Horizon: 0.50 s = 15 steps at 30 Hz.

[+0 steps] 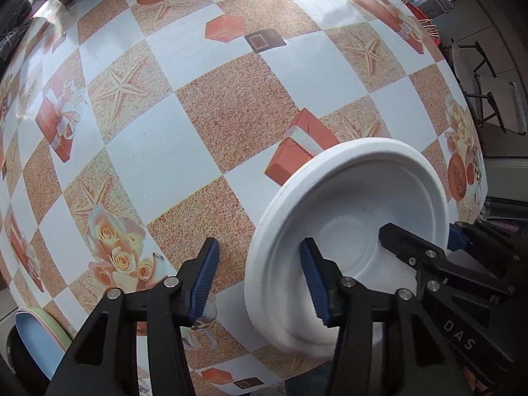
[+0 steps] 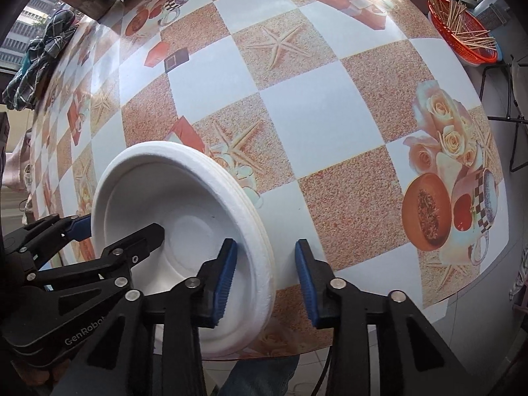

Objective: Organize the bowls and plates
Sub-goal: 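Lift the bowl stack with both grippers and carry it over the blue plate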

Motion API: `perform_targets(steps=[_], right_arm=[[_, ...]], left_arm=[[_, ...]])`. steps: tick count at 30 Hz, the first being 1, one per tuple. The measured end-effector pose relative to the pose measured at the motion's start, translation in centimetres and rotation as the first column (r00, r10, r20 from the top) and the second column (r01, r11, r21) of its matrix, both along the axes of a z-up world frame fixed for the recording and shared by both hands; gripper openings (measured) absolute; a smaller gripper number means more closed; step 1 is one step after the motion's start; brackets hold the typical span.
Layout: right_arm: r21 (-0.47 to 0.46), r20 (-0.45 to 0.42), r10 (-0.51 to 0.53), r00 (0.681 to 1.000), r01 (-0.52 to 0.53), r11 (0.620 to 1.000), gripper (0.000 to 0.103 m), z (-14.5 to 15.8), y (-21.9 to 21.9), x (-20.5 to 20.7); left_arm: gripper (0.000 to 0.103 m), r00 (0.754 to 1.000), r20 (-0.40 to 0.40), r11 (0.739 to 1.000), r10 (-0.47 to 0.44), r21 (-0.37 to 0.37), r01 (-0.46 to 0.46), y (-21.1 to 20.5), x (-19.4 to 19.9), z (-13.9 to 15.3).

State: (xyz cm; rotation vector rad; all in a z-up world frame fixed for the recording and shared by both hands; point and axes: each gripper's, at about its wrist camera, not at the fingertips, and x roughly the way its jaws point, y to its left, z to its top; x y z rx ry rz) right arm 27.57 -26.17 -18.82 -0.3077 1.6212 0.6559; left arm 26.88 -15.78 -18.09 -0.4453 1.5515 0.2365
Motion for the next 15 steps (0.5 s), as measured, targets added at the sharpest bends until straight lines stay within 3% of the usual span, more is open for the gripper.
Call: perform_targets(steps=[1, 4, 9, 15], right_arm=[[-0.005, -0.023, -0.022, 0.999, 0.022, 1.0, 0.024, -0.1, 0.0, -0.2], [-0.025, -0.038, -0.049, 0.998, 0.048, 0.999, 0.024, 0.0, 0.3, -1.2], [-0.061, -0.047, 0.012, 0.999, -0.015, 0.998, 0.025, -0.2, 1.9, -4.4], [-0.065, -0.071, 0.106, 0.992, -0.11, 0.992, 0.026, -0.4, 5.5, -9.1]], left_arm=[[0.031, 1.0, 0.001, 1.0, 0.0, -0.024, 0.0, -0.1, 0.1, 0.0], [0.032, 1.0, -0.013, 0.999, 0.008, -0.032, -0.009, 0.3, -0.5, 0.0], [0.035, 0.999, -0.03, 0.999, -0.027, 0.016, 0.028, 0.8, -3.5, -0.1], [0.036, 0.999, -0.043, 0.999, 0.019, 0.031, -0.017, 3.6, -7.9, -0.1]])
